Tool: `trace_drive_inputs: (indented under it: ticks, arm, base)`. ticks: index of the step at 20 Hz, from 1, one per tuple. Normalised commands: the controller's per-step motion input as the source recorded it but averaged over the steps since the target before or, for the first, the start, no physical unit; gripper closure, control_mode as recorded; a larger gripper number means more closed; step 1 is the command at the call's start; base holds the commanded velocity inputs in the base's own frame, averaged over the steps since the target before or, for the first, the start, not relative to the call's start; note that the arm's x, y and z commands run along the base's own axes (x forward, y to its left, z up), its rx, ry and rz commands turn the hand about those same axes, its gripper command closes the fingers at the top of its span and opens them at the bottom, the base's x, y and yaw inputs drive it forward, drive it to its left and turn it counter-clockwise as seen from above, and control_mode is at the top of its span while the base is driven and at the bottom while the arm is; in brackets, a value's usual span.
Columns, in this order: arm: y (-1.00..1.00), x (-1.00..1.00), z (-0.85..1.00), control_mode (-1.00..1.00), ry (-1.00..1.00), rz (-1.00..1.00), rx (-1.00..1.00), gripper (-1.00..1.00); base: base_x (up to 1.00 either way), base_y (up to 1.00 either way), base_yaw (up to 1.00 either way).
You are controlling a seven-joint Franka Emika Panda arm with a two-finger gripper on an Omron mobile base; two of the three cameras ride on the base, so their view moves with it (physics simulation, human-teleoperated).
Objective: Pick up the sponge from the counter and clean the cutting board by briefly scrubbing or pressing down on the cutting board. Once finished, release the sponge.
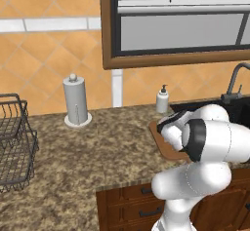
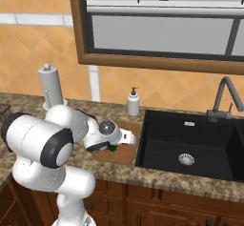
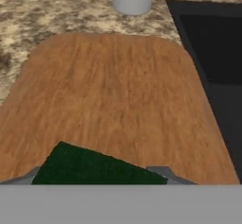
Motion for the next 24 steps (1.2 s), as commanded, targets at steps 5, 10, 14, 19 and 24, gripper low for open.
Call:
trace_drive_inputs:
  ticks: [5, 10, 14, 19, 24]
  arm:
    - [0.46, -0.20, -0.47, -1.00, 0.00, -0.18, 0.05, 1.00]
    - [0.01, -0.46, -0.84, -1.00, -0.07, -0.27, 0.03, 1.00]
    - [0.19, -1.00, -0.89, -1.00, -0.18, -0.25, 0.03, 1.00]
    - [0.57, -0.92, -0.55, -1.00, -0.25, -0.25, 0.00, 1.00]
    - [1.00, -0.30, -0.68, -1.00, 0.11, -0.25, -0.16, 1.00]
  base:
    - [0.00, 0.00, 0.00]
    - [0.00, 0.00, 0.00]
    - [0.00, 0.00, 0.00]
    - [0.00, 0.00, 0.00]
    - [0.00, 0.00, 0.00]
